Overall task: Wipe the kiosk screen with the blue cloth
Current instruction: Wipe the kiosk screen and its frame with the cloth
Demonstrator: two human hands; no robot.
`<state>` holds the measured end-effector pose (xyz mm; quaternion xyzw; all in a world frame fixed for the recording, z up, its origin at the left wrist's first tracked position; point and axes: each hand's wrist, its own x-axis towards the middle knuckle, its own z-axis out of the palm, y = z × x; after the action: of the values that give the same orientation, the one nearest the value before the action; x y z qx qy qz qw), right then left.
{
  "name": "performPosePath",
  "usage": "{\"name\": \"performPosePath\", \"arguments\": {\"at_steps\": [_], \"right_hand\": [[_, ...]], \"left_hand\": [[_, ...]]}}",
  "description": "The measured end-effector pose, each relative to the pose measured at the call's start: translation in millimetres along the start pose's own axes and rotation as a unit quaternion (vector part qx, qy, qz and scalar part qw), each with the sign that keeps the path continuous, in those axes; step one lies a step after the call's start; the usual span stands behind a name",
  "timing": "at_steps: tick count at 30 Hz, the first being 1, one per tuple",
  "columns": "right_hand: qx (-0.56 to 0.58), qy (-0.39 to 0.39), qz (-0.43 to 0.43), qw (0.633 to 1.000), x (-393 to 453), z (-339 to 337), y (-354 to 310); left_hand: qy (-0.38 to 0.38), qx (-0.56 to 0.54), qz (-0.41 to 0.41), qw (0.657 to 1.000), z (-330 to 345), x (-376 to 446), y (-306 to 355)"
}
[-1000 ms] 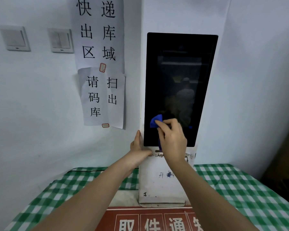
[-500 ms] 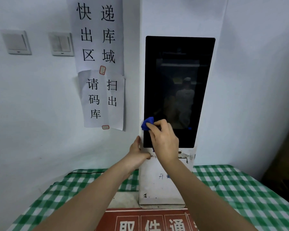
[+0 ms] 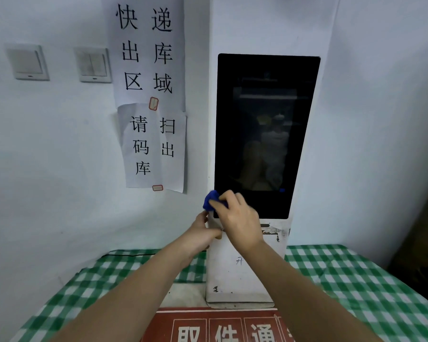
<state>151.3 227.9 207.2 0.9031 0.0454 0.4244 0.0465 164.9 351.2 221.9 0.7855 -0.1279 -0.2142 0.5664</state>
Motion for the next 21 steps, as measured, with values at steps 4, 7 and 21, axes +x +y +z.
{"name": "performPosePath", "arguments": {"at_steps": [4, 7, 21], "right_hand": [[-0.001, -0.041, -0.045, 0.998, -13, 3, -1], [-0.003, -0.002, -0.007, 1.0, 0, -5, 2], [-0.008, -0.015, -0.028, 0.999, -6, -2, 12]], "left_hand": [[0.008, -0.026, -0.013, 1.0, -2, -5, -2], [0.021, -0.035, -0.021, 0.999, -6, -6, -1], [0.011, -0.02, -0.014, 1.0, -3, -6, 3]]}}
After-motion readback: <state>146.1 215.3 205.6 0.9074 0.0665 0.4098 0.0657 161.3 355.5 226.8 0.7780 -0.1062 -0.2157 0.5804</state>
